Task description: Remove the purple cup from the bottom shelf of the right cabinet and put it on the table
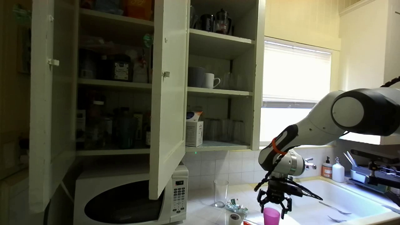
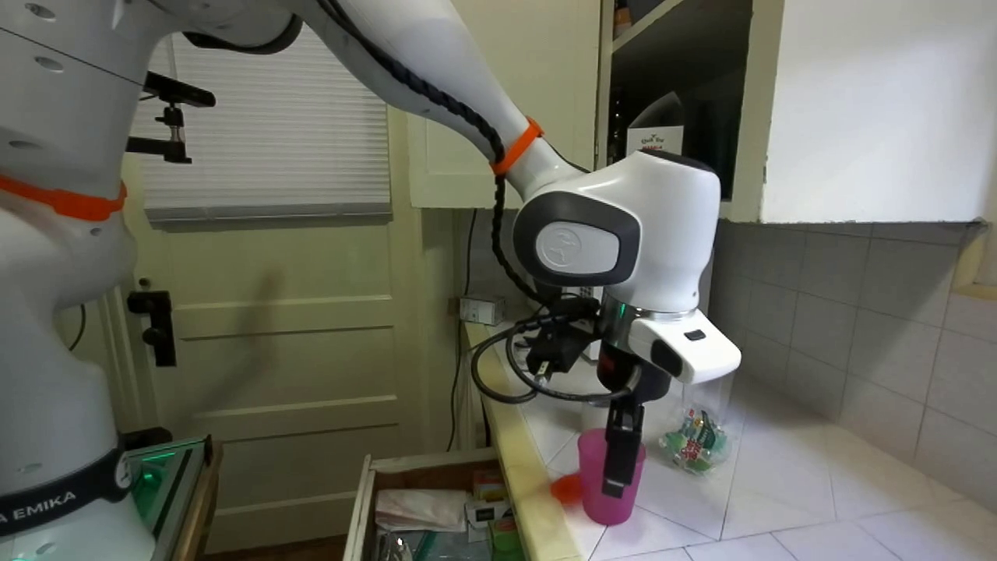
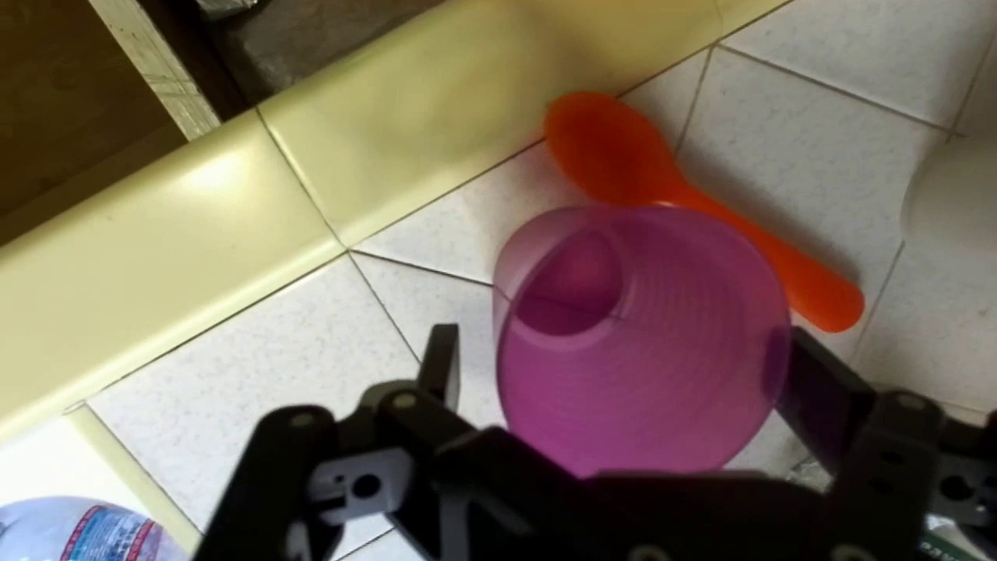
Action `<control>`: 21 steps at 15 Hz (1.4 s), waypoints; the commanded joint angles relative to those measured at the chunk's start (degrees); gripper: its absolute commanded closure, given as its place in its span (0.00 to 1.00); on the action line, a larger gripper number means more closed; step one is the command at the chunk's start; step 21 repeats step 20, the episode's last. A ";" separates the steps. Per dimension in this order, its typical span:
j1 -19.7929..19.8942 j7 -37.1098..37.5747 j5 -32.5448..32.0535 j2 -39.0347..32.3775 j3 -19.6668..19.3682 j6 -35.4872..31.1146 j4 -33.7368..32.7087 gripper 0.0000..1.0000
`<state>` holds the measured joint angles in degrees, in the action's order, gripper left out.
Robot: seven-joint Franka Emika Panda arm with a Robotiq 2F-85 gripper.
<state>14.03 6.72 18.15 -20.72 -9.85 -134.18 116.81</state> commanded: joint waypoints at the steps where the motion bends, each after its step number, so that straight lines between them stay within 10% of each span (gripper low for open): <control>1: -1.22 1.87 -4.79 1.84 -1.69 -2.17 0.35 0.00; 8: -5.21 3.29 -24.10 16.30 -4.06 -9.56 6.57 0.00; 17: -10.52 -8.08 -23.92 40.02 6.85 -7.80 20.49 0.00; 21: -10.36 -6.48 -23.73 37.94 7.75 -8.02 17.76 0.00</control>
